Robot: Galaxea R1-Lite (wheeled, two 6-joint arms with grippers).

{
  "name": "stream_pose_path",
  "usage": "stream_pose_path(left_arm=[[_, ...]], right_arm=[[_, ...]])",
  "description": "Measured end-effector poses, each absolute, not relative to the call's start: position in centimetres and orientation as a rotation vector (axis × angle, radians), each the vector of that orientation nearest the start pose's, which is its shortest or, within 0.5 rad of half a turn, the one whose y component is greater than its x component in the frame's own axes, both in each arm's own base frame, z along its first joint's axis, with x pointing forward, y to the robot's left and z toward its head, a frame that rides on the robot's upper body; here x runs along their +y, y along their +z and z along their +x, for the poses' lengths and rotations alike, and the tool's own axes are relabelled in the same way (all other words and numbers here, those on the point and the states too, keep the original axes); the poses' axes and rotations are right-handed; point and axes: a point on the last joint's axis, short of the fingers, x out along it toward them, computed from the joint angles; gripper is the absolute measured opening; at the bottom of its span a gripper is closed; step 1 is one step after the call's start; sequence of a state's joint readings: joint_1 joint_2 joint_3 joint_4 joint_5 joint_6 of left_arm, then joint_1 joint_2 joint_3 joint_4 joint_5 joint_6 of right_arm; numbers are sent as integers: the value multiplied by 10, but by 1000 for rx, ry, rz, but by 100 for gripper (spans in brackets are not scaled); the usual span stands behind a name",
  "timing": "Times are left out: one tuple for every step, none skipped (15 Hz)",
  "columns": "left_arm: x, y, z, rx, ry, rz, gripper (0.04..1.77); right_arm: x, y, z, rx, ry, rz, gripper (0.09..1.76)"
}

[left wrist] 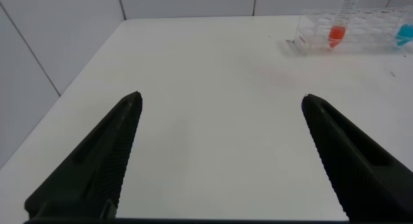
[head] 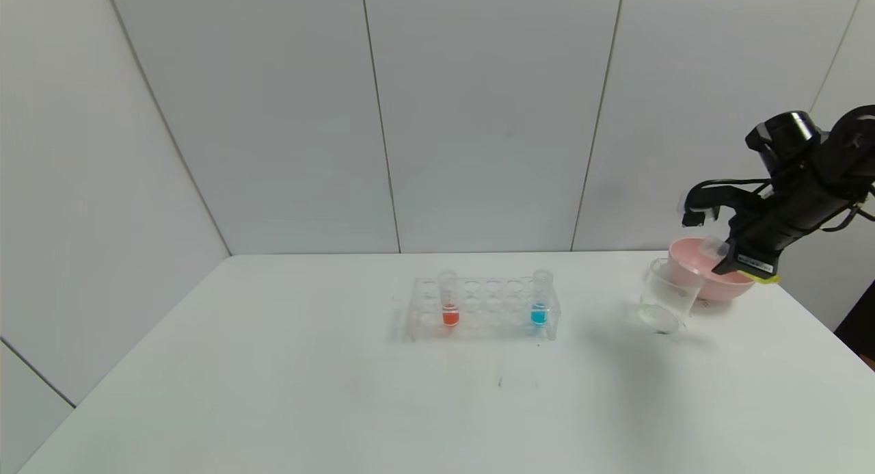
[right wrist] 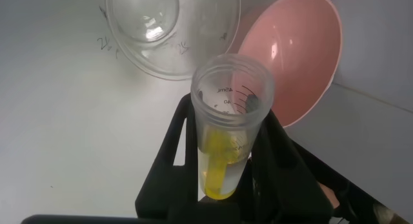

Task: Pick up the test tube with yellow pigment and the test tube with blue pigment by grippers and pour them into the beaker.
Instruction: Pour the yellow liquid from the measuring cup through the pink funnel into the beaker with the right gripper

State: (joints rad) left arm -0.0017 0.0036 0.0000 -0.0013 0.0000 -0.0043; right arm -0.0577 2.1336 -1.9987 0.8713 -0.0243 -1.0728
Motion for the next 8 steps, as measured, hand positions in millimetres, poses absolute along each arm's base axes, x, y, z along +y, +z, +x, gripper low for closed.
stream_pose_path(left_arm=[[0, 76, -23, 2, -2, -4, 176], [0, 76, -23, 2, -2, -4, 176], [0, 76, -23, 2, -2, -4, 176], [0, 76, -23, 2, -2, -4, 176], [0, 76, -23, 2, -3, -4, 176], [0, 76, -23, 2, -2, -4, 176], [0, 76, -23, 2, -2, -4, 176], [0, 76, -23, 2, -2, -4, 176]], right_arm=[[-23, 217, 398, 954, 460, -969, 53], [-22, 216, 399, 965, 449, -980, 53], [-21, 214, 400, 976, 440, -989, 53], [-20, 213, 401, 983, 435, -994, 53], [-19, 212, 401, 994, 425, -1004, 53], [-19, 211, 402, 1007, 413, -1015, 53], [-18, 211, 402, 1017, 400, -1028, 53], [-17, 210, 402, 1029, 387, -1041, 53]])
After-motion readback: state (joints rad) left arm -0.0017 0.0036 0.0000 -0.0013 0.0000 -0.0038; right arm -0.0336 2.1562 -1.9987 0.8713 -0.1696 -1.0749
